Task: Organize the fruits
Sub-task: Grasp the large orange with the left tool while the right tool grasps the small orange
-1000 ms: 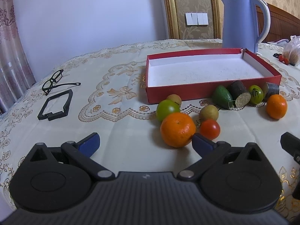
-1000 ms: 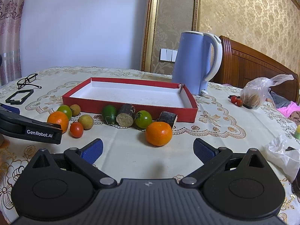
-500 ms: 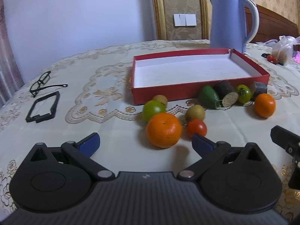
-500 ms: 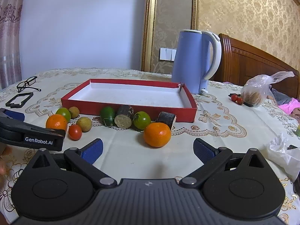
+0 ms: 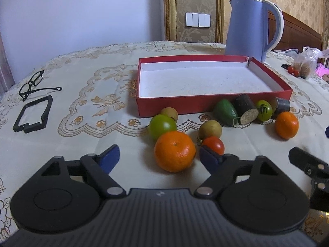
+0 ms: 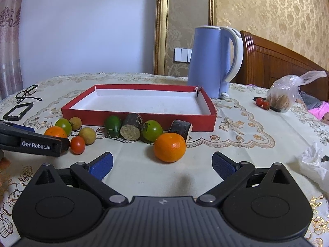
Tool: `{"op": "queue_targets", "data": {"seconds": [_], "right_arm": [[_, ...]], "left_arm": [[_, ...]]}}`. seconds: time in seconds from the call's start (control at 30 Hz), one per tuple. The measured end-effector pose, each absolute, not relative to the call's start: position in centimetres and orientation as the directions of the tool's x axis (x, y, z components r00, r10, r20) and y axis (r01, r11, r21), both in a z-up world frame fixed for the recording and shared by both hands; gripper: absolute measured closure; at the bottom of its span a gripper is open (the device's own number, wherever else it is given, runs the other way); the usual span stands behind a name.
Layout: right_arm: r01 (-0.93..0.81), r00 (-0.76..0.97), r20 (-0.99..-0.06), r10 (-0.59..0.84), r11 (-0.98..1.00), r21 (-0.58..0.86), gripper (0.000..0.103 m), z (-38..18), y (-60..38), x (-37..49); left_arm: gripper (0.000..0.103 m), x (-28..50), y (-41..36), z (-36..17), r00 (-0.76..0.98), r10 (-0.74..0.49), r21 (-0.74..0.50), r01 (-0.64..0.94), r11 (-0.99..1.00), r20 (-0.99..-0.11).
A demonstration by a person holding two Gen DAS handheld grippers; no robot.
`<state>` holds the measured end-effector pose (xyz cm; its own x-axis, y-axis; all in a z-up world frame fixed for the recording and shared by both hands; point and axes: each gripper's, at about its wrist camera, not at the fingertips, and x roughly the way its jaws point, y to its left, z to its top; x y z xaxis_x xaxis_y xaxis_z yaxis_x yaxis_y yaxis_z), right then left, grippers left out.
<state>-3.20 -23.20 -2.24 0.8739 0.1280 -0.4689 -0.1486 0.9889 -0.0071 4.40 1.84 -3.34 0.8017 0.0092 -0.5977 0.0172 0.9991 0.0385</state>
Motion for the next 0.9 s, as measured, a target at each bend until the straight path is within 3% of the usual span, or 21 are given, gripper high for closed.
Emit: {"op": "queue_targets", "data": {"seconds": [0.1,0.23,0.5,0.73,0.8,0.9], "right_arm": [[-0.149,0.870,-0.475,0.134,0.989,0.005,0.000,-2.4,-23.3,-3.0],[-0.158,0.864,-0.478,0.156,0.987,0.038,0.000,-2.4,-23.7,-2.9],[-0.162,0.857,-0.489,0.164,0.986,0.047,0.000,-2.5,-23.8,-2.4],[-0.173,0.862,-0.487,0.142,0.985,-0.018,0.001,-2.2,-23.5,-1.4],[-0.177,0.857,-0.495,0.144,0.984,-0.020,0.004,-2.1,-23.5,-0.7],[-0.187,0.838,-0.525,0.147,0.982,-0.023,0.022,-2.3,-23.4,0.8]], "left_arm": [[0.047,4.8,1.9,-3.6,0.784,-0.021,0.013,0.038,0.999,-0.620],[0.063,4.6,1.7,-3.4,0.788,-0.046,-0.002,0.056,0.998,-0.614],[0.064,4.4,1.8,-3.2,0.789,-0.048,-0.014,0.050,0.999,-0.612],[0.064,2.9,1.7,-1.9,0.838,0.007,0.050,0.024,0.998,-0.545],[0.064,2.5,1.6,-1.5,0.852,0.026,0.074,0.015,0.997,-0.522],[0.064,2.4,1.9,-1.3,0.856,0.025,0.066,0.010,0.998,-0.517]]}}
